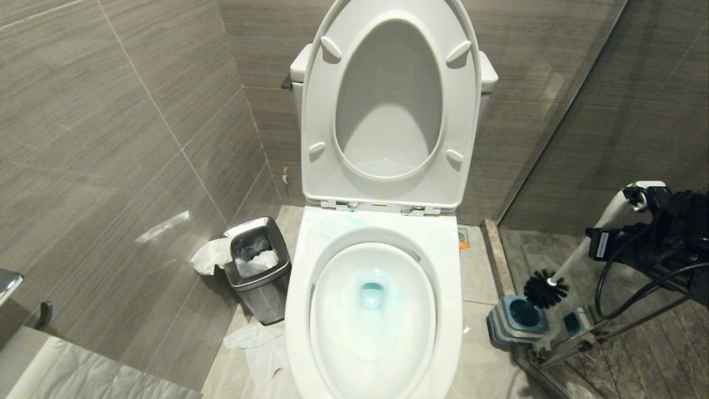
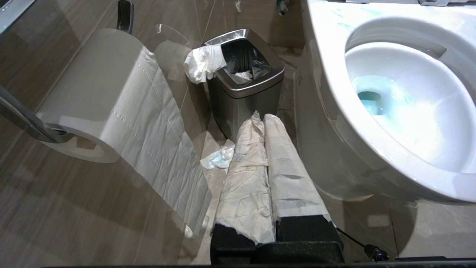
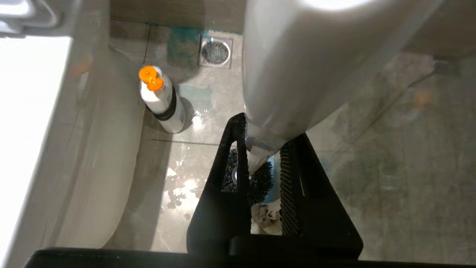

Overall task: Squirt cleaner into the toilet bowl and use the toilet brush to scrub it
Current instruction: Put the toilet brush back

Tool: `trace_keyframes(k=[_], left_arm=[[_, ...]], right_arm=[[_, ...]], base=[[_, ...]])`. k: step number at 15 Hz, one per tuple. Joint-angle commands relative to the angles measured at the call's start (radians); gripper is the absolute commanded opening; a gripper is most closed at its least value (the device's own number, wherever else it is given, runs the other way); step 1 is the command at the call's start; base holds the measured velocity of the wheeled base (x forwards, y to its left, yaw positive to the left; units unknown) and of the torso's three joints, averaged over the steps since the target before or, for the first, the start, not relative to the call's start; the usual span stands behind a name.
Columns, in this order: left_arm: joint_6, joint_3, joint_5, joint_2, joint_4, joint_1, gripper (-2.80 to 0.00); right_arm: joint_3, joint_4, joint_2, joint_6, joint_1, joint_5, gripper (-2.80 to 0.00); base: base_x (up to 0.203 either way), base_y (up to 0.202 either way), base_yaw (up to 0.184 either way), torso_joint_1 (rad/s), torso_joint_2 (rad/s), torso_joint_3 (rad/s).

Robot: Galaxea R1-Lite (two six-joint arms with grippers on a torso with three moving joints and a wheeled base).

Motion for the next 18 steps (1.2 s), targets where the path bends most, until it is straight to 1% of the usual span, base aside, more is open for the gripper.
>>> trace_keyframes(k=[1,4,8,11,18], left_arm=[[0.000,0.002,0.000,0.000,0.000,0.000,-2.80],[0.000,0.002,0.000,0.000,0.000,0.000,-2.80],[0.000,0.002,0.000,0.000,0.000,0.000,-2.80],[0.000,0.002,0.000,0.000,0.000,0.000,-2.80],[0.000,0.002,0.000,0.000,0.000,0.000,-2.80]], right_arm=[[-0.002,-0.023,0.074,0.000,-0.002,-0.001,-2.80],[-0.005,-0.052,0.104,0.001,-0.003,-0.002,-2.80],[-0.021,-0.057,0.144,0.001,-0.014,-0.002,-2.80],[-0.051,-0.058,0.186,0.001,-0.037,-0.002,-2.80],[-0.118,-0.060,0.298,0.001,-0.061,0.001,-2.80]], base=[[0.000,0.000,0.000,0.000,0.00,0.000],[0.000,0.000,0.000,0.000,0.00,0.000],[0.000,0.000,0.000,0.000,0.00,0.000],[0.000,0.000,0.000,0.000,0.00,0.000],[0.000,0.000,0.000,0.000,0.00,0.000]])
